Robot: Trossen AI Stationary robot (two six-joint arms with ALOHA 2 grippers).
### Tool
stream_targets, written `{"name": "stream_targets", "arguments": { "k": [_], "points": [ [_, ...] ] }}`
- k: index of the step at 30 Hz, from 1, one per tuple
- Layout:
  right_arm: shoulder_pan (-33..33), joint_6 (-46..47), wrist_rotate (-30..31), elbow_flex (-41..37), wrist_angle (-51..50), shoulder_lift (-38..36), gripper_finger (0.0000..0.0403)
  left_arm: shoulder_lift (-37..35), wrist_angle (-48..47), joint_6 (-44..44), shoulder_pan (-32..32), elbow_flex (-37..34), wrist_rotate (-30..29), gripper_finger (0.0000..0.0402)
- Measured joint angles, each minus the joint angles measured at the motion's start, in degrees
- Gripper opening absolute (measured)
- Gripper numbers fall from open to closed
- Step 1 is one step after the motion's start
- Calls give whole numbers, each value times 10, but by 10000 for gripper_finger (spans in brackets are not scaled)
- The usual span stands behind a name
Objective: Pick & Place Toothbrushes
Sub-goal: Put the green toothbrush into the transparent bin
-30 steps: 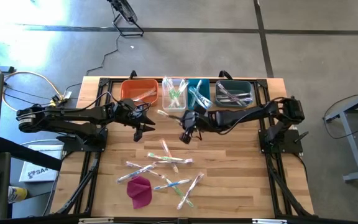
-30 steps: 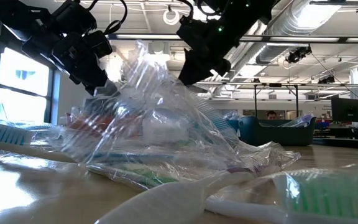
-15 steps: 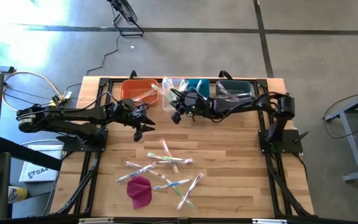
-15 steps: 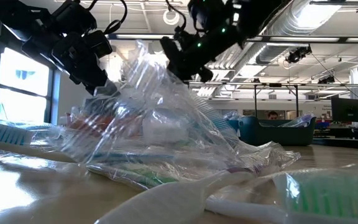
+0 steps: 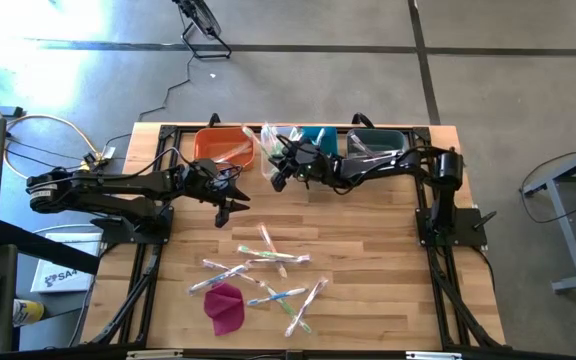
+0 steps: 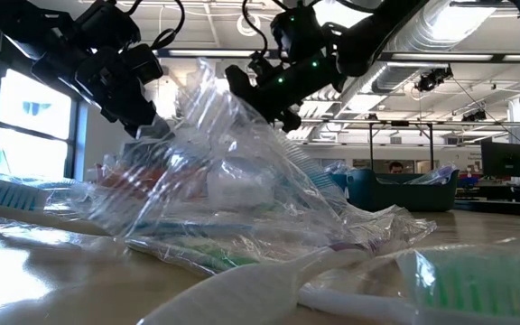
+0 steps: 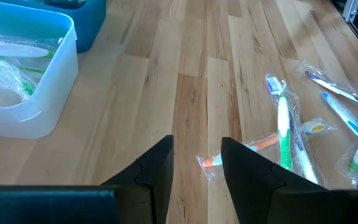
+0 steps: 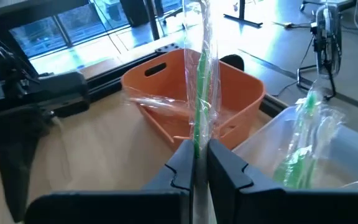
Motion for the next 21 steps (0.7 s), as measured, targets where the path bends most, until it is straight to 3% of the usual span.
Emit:
{"name": "stream_targets", "arguments": {
  "k": [11,21],
  "points": [
    [-10,10,61,1,20,50,16,0,0,11,0,0,0,132],
    [-30,9,107,1,0,53,16,0,0,11,0,0,0,132]
  ]
}}
